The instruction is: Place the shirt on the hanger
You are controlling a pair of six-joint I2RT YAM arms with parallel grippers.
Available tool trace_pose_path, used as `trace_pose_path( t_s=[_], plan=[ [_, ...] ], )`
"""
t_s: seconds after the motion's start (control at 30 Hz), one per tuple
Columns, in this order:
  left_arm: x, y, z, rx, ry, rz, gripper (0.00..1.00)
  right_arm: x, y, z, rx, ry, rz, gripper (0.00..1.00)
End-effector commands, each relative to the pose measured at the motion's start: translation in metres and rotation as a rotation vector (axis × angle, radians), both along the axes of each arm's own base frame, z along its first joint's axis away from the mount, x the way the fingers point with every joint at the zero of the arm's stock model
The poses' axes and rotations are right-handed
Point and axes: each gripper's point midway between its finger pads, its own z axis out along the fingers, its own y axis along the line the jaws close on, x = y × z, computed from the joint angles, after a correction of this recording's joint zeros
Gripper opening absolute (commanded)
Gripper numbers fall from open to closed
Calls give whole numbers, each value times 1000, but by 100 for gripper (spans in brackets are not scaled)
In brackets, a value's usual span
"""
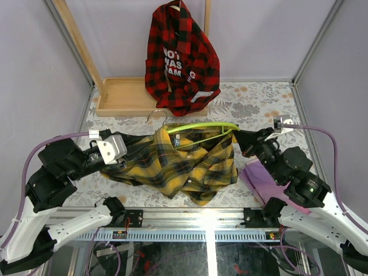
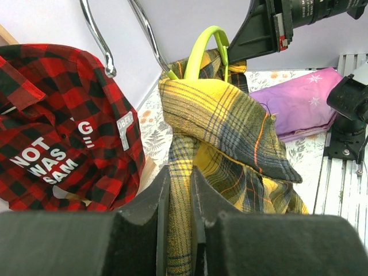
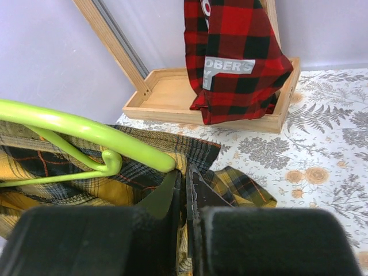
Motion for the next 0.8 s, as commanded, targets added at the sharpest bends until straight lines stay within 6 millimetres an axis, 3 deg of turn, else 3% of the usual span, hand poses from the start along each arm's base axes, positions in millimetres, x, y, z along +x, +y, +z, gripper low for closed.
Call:
trace_pose_path(
  t_s=[0.0,0.3,0.5,0.77],
  plan=[
    [-18,22,54,-156,-141,12,0,12,-61,-4,-166,-19,-264,0],
    [-31,33,71,-224,-193,3,0,8,-82,-10,-228,-21,-329,0],
    [-36,38,70,-216,-192,1,0,8,-95,2,-255,-44,-378,0],
    [-52,44,80,-263,-221,-42,0,14,-89,-6,-310,-30,-379,0]
  ],
)
